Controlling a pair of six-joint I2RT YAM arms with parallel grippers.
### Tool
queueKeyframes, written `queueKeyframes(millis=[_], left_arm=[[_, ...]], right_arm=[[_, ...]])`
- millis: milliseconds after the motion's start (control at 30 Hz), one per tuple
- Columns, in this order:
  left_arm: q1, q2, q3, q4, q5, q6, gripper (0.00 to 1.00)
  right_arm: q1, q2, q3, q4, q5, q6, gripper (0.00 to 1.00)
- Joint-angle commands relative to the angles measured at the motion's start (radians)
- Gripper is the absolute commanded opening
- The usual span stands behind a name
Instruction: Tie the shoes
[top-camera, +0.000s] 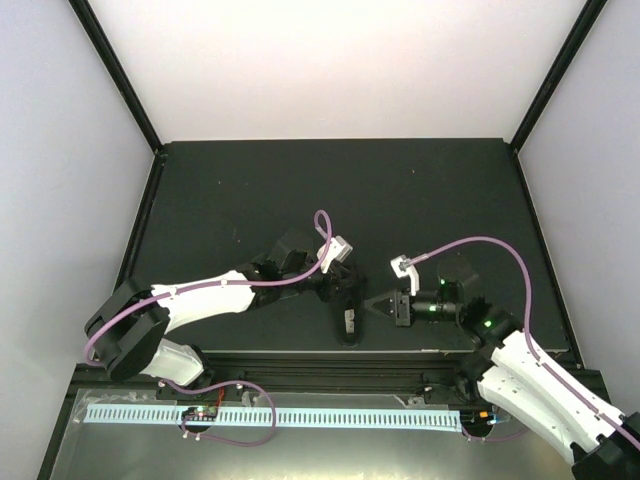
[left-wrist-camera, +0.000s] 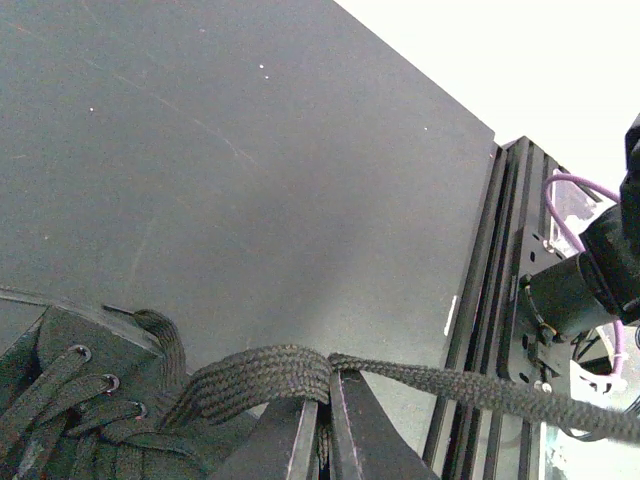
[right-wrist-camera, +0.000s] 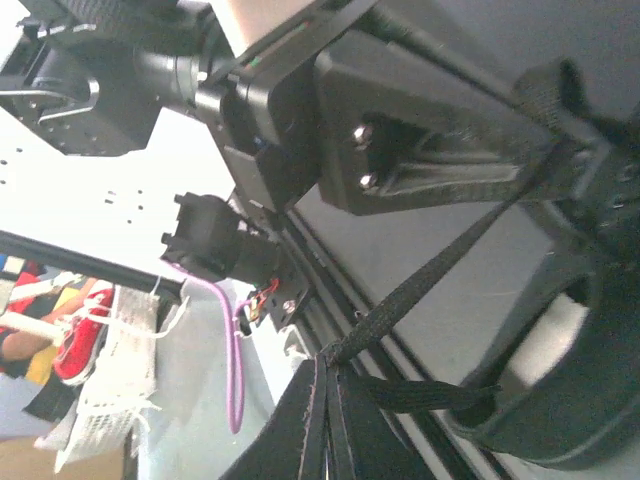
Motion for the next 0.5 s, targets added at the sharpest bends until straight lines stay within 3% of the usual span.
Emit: queueKeyframes(millis=[0, 200, 467], left_arm=[[0.006, -0.029, 0.008, 0.035, 0.009, -0.005, 0.02], [0.006, -0.03, 0.01, 0.039, 0.011, -0.006, 0.02], [0.006, -0.034, 0.005, 0.05, 0.019, -0.015, 0.02]], right_arm=[[0.092, 0.033, -0.033, 0.185, 0.003, 0.095, 0.02], [0.196, 0.153, -0.046, 0.226, 0.204, 0.053, 0.02], [0.199, 0.295, -0.076, 0.293, 0.383, -0.022, 0.02]])
